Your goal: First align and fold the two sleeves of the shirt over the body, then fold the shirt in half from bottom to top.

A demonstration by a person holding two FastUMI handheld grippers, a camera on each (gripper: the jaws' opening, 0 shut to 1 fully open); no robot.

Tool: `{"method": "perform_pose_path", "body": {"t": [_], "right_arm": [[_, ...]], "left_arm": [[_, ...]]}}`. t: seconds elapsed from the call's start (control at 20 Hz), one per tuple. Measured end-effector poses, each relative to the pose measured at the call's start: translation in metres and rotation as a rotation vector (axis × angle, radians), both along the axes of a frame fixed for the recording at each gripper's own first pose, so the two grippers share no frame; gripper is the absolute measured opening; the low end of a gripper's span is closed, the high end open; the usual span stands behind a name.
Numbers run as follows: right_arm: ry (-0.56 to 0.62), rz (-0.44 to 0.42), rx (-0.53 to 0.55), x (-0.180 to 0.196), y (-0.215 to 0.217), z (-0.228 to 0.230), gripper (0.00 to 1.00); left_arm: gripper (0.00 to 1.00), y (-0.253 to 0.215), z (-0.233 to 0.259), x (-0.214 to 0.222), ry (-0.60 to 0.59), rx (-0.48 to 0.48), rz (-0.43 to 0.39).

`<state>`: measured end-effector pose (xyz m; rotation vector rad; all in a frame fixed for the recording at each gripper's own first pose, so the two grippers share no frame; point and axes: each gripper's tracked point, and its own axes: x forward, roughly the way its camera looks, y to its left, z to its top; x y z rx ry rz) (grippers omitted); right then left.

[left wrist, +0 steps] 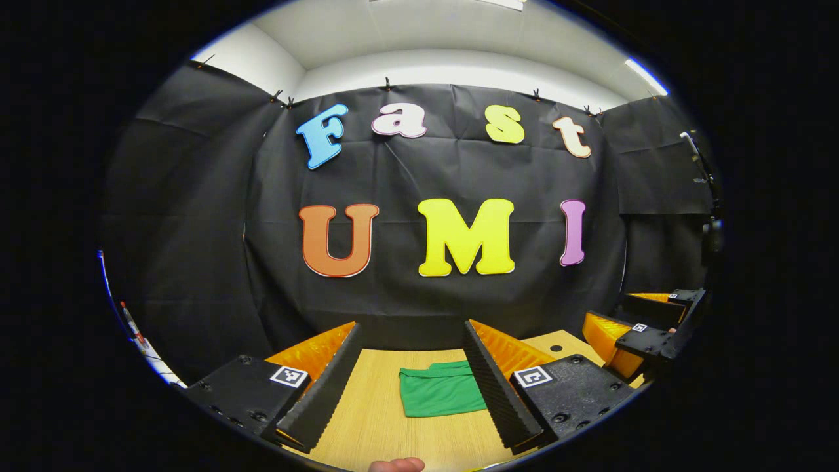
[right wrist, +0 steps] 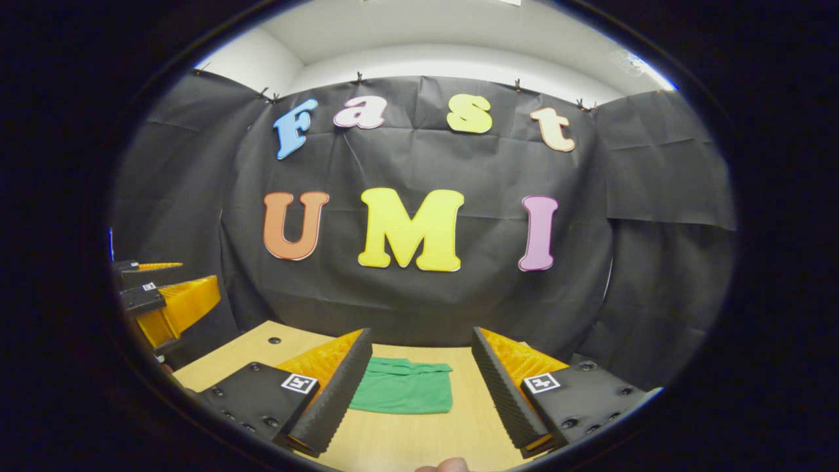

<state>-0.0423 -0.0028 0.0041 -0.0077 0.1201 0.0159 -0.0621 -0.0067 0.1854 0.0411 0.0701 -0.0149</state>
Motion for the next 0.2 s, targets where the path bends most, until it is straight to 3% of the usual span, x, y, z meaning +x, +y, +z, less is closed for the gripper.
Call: {"method": "perform_pose_path", "body": {"t": [0.2], "right_arm": [[0.02, 0.024, 0.006, 0.0064, 0.0076, -0.0037, 0.98]], "left_arm": [[0.98, 0.0077, -0.0031, 0.0047, 0.02, -0.006, 0.023]]}}
